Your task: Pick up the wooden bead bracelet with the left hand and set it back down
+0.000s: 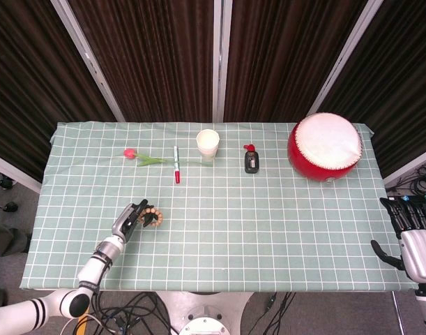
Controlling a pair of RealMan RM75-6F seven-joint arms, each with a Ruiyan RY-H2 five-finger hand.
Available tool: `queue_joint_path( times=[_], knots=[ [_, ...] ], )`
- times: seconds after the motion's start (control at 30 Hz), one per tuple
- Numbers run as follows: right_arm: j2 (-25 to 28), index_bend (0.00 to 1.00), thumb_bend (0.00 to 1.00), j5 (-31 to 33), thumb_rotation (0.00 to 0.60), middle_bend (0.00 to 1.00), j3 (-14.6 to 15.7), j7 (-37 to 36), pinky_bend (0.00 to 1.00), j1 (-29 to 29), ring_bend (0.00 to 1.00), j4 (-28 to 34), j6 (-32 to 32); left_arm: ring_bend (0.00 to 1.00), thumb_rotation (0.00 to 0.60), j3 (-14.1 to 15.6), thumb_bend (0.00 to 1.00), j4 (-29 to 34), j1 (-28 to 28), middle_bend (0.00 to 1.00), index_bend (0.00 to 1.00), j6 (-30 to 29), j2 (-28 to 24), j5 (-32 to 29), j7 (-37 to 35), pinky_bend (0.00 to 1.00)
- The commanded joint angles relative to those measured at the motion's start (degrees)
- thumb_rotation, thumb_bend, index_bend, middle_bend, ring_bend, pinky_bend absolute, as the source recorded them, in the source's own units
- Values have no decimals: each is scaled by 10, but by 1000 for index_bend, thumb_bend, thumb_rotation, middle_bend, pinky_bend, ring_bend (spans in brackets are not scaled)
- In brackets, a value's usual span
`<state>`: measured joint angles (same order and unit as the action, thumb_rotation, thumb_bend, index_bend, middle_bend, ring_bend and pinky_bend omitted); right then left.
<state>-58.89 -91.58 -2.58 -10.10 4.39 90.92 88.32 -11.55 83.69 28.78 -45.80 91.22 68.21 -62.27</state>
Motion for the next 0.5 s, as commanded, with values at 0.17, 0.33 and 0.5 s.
queue_joint_path(
  times=[0.17,0.33,0.5],
  knots=[
    [0,7,197,1,600,118,0,-1,0,0,0,0,0,491,177,-6,388,-1,-5,855,803,1,3,4,6,75],
    [0,7,197,1,600,118,0,-1,0,0,0,0,-1,490,194,-9,416,-2,-9,853,800,4,5,5,8,75],
    [-1,7,197,2,600,118,0,-1,0,0,0,0,-3,491,229,-12,449,-3,-11,849,796,8,6,8,8,75]
  ],
)
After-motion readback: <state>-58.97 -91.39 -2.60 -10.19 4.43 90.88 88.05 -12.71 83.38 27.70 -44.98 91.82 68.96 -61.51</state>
